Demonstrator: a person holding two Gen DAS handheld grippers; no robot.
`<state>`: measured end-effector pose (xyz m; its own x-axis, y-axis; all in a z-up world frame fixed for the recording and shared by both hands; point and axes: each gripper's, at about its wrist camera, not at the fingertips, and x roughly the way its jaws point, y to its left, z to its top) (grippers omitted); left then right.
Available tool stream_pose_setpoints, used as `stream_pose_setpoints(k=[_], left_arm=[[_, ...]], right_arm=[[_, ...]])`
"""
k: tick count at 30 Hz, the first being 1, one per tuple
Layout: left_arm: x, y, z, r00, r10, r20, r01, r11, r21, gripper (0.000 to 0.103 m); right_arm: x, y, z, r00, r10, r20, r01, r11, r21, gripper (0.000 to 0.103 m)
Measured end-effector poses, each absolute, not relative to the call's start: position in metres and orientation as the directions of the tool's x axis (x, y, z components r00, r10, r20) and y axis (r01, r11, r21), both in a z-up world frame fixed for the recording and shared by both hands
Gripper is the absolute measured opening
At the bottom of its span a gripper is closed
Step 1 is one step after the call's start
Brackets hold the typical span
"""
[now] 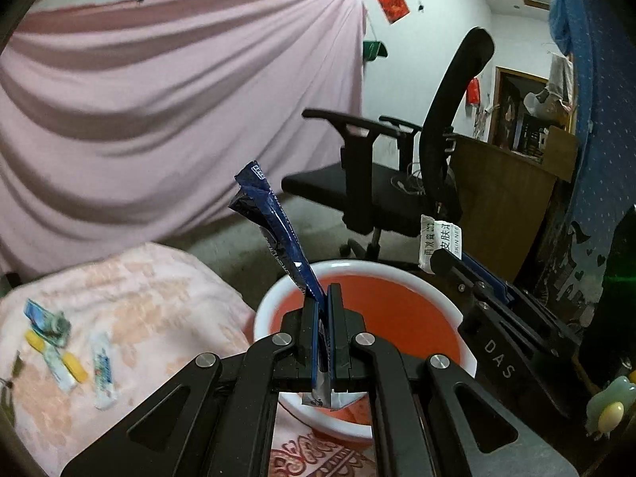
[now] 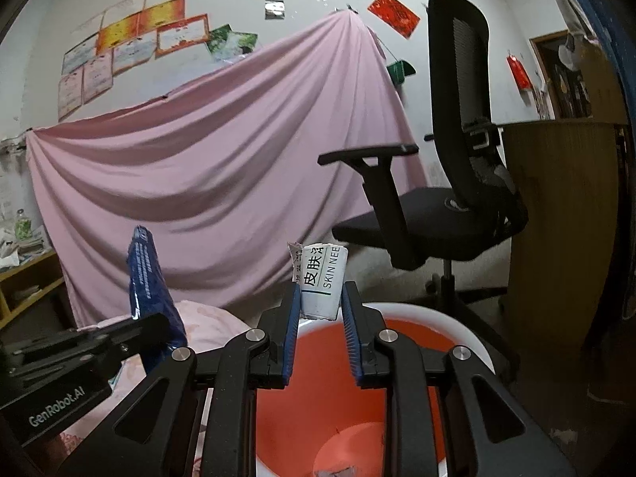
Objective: Collect trash
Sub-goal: 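Carry both items over the bucket and open both tools to drop them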
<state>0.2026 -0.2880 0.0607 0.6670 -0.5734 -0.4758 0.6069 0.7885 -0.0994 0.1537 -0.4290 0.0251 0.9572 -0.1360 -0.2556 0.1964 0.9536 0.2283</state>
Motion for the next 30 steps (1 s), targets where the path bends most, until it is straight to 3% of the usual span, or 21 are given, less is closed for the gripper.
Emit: stream_pose_setpoints(k=[12,14,16,18,27,30], left_arm=[[0.227,-0.292,0.052,0.617,-0.539,-0.574,0.565,0.810,-0.154,0.004],[0.226,-0.290,0.052,0.618,-0.538,-0.573,0.565,0.811,-0.152,0.009],[0.225,-0.288,0.052,0.621,-0.541,-0.567,0.564,0.811,-0.157,0.022],[0.223,-0.283,0.053,0.627,-0.546,-0.556,0.559,0.812,-0.168,0.027],[0.220,-0.267,0.056,0.649,-0.535,-0.541,0.537,0.826,-0.173,0.027],[0.220,-0.265,0.055,0.649,-0.532,-0.545,0.530,0.829,-0.177,0.028]], right_arm=[[0.160,-0.434,0.017,0.940,-0.127,-0.316,0.212,0.944,0.251,0.021],[0.161,-0.434,0.017,0.938,-0.127,-0.322,0.214,0.944,0.251,0.021],[0.161,-0.433,0.017,0.937,-0.127,-0.324,0.214,0.945,0.248,0.021],[0.161,-0.431,0.016,0.937,-0.128,-0.326,0.214,0.946,0.244,0.021],[0.163,-0.430,0.015,0.936,-0.130,-0.328,0.213,0.949,0.233,0.023],[0.163,-0.429,0.016,0.936,-0.129,-0.327,0.211,0.951,0.227,0.028]])
